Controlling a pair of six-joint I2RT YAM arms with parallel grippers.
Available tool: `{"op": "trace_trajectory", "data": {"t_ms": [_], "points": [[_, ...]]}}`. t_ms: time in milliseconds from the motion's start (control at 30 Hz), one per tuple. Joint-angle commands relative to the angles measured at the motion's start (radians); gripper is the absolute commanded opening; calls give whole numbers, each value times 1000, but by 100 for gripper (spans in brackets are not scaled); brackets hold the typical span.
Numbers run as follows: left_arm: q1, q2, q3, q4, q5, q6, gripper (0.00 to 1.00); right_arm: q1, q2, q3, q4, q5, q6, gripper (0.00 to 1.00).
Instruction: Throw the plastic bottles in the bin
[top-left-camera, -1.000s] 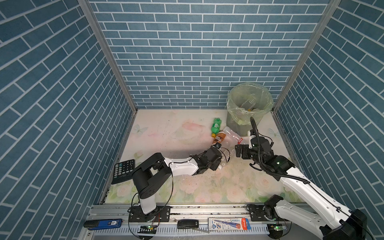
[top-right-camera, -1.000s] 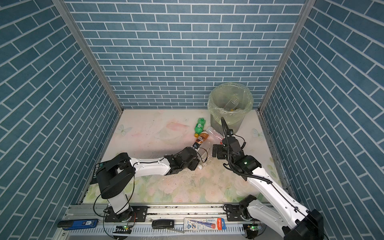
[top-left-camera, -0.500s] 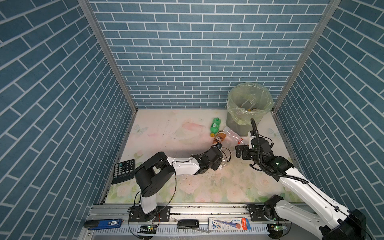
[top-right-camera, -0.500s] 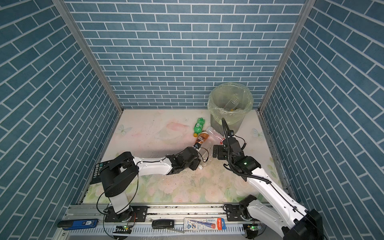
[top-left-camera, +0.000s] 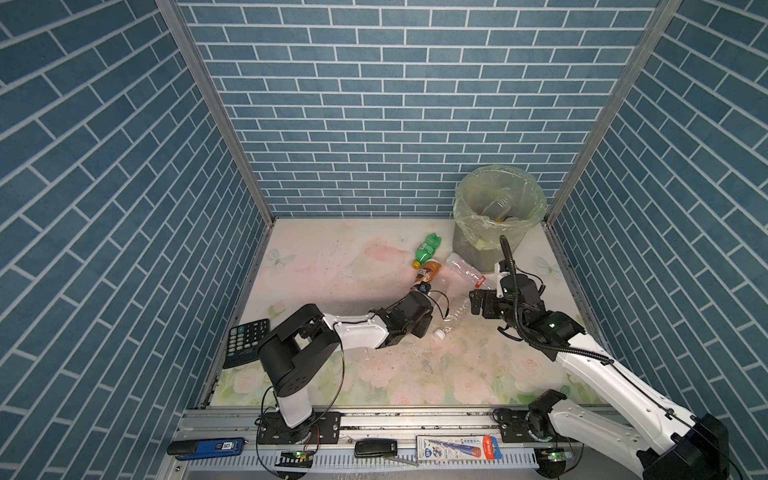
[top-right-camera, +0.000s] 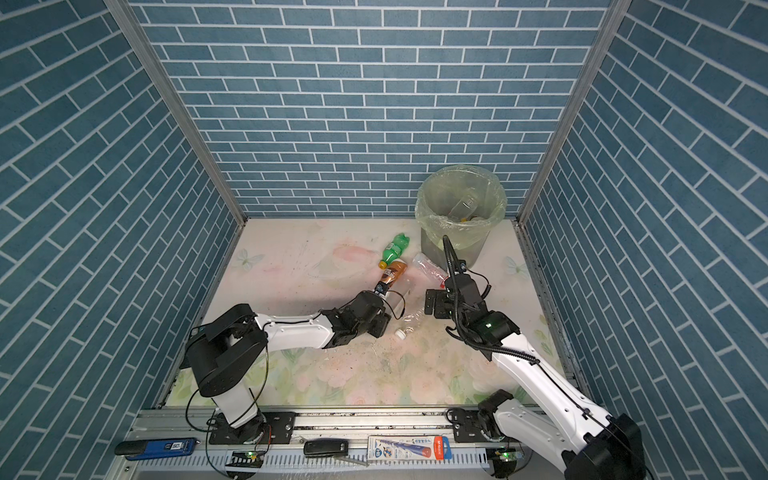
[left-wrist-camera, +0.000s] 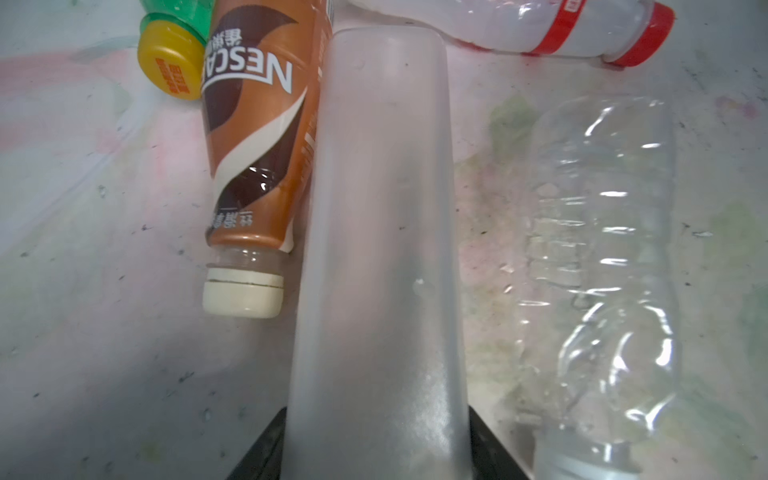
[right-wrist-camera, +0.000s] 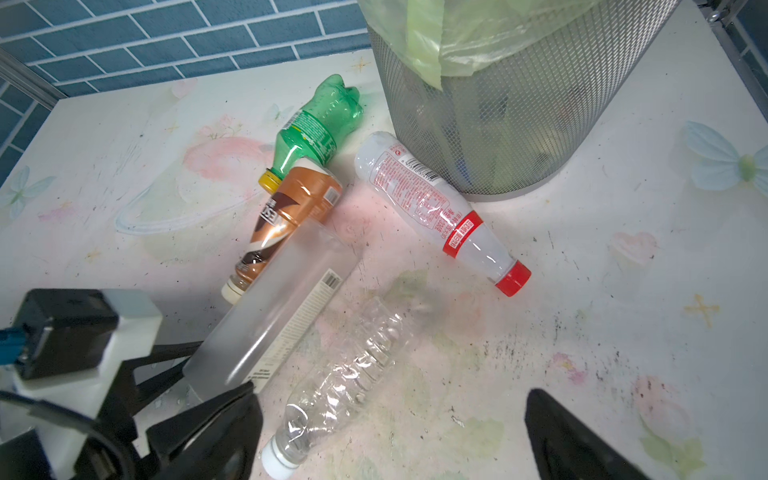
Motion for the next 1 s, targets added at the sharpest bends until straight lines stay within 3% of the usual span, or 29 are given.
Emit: {"op": "trace_trajectory", "data": {"t_ms": [0,633,700,833,967], "points": [[25,-57,-43,-9,3,-11,53,-5,14,-10,28,-15,37,98],[101,-221,-158,5,52,-48,55,-6,91,-3,82,-56,48,98],[125,-264,-144,-14,78,-51,65,-4,103,5,81,-53,41,98],[152,-249,-67,-95,131,-11,71,-5,130,21,105,-48,21,98],[151,-135,-32,-71,222,-56,76,-10,177,56,118,-51,-3,98]]}}
